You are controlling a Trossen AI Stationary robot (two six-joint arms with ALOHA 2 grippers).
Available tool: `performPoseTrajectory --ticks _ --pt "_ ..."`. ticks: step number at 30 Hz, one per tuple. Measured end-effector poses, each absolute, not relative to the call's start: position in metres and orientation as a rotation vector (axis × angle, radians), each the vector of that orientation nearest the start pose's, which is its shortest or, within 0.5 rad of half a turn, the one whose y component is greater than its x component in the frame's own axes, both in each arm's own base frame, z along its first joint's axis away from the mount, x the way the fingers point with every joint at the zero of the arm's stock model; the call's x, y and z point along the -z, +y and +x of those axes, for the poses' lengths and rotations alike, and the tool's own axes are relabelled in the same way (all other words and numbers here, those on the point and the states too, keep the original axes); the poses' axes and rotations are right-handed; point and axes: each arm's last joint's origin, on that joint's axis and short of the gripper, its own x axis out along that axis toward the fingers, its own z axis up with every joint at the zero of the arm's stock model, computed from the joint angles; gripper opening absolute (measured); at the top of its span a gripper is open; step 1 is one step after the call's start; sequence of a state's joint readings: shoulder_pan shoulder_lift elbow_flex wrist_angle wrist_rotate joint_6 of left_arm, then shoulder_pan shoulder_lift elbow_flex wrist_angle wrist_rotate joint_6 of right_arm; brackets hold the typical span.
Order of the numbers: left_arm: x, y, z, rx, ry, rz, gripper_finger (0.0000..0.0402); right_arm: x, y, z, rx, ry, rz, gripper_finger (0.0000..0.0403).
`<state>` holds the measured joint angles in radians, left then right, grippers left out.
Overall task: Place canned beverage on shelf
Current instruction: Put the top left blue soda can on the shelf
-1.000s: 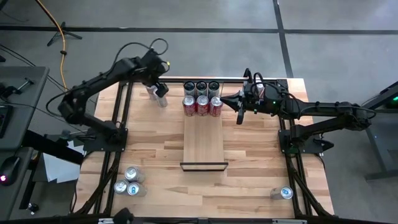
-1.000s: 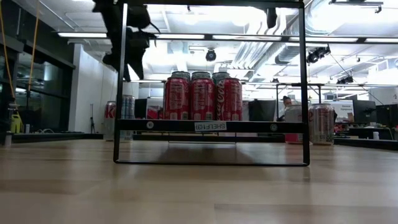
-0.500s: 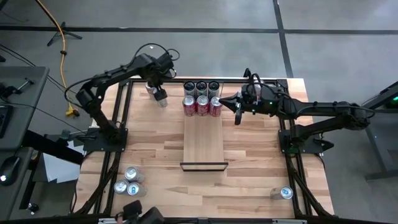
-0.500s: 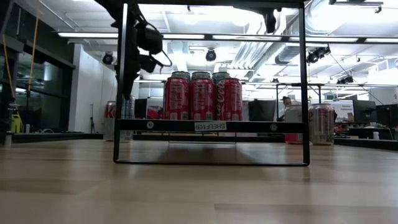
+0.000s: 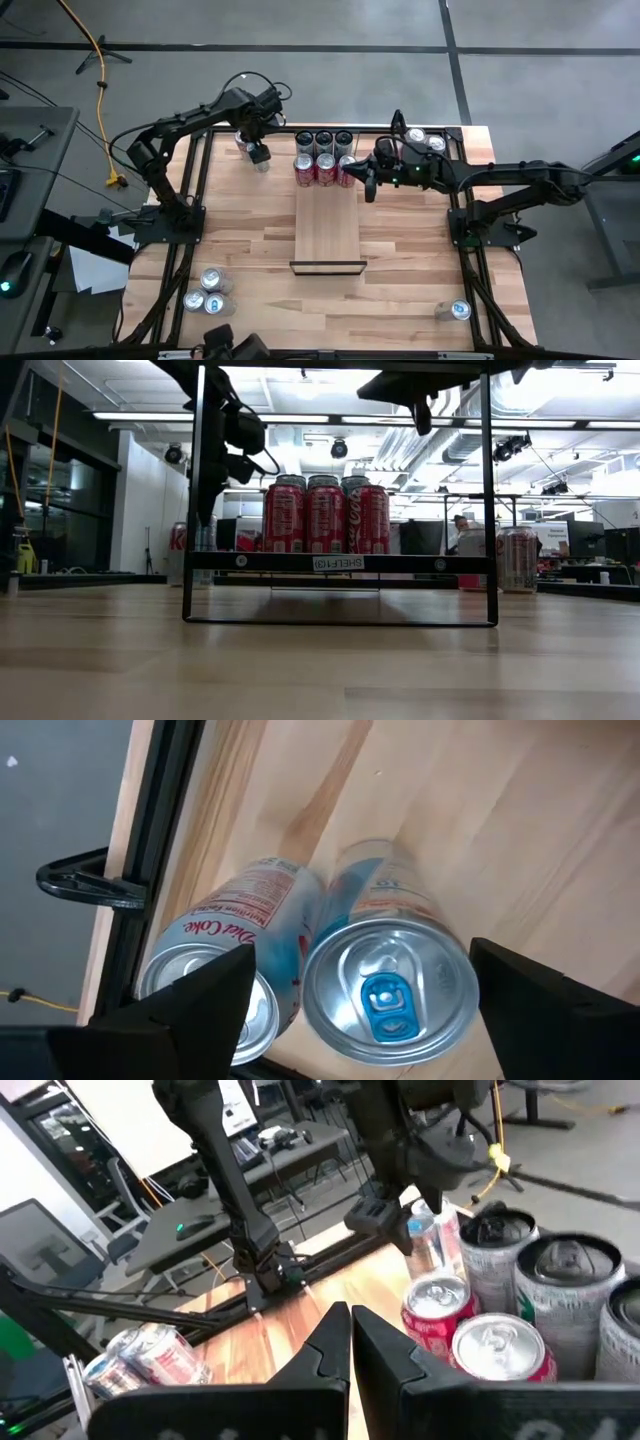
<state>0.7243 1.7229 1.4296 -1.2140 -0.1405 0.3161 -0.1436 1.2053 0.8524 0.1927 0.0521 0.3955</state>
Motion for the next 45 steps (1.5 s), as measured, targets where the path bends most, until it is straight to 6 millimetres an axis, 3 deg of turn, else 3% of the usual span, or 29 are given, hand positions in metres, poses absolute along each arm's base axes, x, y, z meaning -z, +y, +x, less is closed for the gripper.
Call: performPoseTrajectory --ticks 6,23,34,45 --pt "-0.255 0.209 0.24 -0.44 1.568 -0.158 0.0287 -0.308 -0.04 0.269 0.221 0.106 0.389 0.0" --pt "-0.255 0.207 0.24 -0.464 1.595 -0.118 0.0289 -0.308 -0.04 0.269 0.221 0.106 0.389 0.0" --pt "-0.256 0.189 0.254 -0.371 1.671 0.118 0.0289 -0.308 -0.04 0.269 0.221 0.105 0.389 0.0" --pt "-0.254 0.196 0.245 -0.335 1.665 0.049 0.0289 -0.308 -0.04 0.269 0.221 0.105 0.389 0.0"
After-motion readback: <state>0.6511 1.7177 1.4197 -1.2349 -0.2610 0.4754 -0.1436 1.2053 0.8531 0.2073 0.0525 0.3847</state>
